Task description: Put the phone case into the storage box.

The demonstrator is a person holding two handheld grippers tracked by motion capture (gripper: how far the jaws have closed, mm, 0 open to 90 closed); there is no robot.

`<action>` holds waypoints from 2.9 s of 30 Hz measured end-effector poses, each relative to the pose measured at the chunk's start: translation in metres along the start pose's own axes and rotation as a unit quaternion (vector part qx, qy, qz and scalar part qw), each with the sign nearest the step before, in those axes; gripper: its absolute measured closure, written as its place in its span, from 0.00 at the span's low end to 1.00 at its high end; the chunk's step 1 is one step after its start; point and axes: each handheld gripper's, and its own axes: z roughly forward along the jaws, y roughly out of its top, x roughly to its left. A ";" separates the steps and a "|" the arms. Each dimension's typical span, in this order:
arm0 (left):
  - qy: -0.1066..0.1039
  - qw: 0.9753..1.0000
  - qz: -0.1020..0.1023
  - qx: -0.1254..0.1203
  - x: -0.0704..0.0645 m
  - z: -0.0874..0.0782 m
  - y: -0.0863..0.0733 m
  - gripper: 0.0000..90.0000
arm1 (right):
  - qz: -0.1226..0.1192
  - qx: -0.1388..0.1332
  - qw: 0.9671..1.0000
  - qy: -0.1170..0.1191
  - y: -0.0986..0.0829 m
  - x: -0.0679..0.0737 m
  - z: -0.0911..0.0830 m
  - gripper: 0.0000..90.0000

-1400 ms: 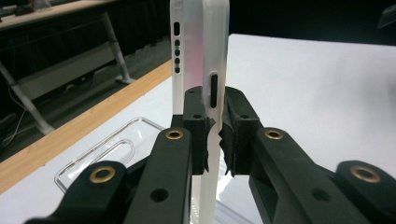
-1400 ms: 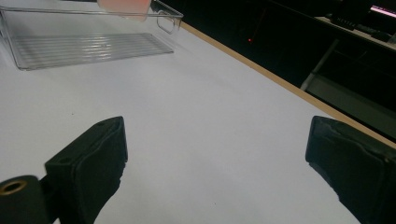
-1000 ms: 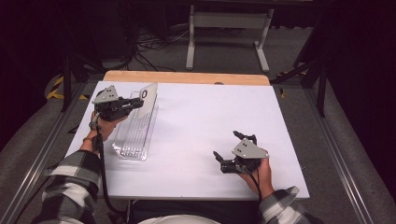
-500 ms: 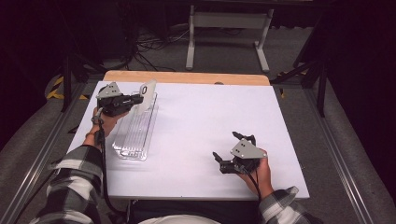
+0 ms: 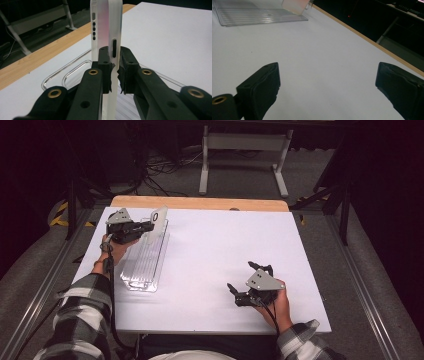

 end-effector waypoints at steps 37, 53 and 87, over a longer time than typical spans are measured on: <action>0.175 0.983 -0.008 0.059 0.011 0.003 -0.004 0.82 | -0.011 0.008 1.000 0.003 0.000 0.003 0.002 0.07; 0.218 0.975 -0.035 0.009 0.009 -0.002 0.013 0.72 | -0.012 0.016 1.000 0.008 -0.001 0.004 0.004 0.08; 0.216 0.975 -0.046 0.016 0.004 0.008 0.015 0.60 | -0.016 0.019 1.000 0.009 0.000 0.005 0.004 0.08</action>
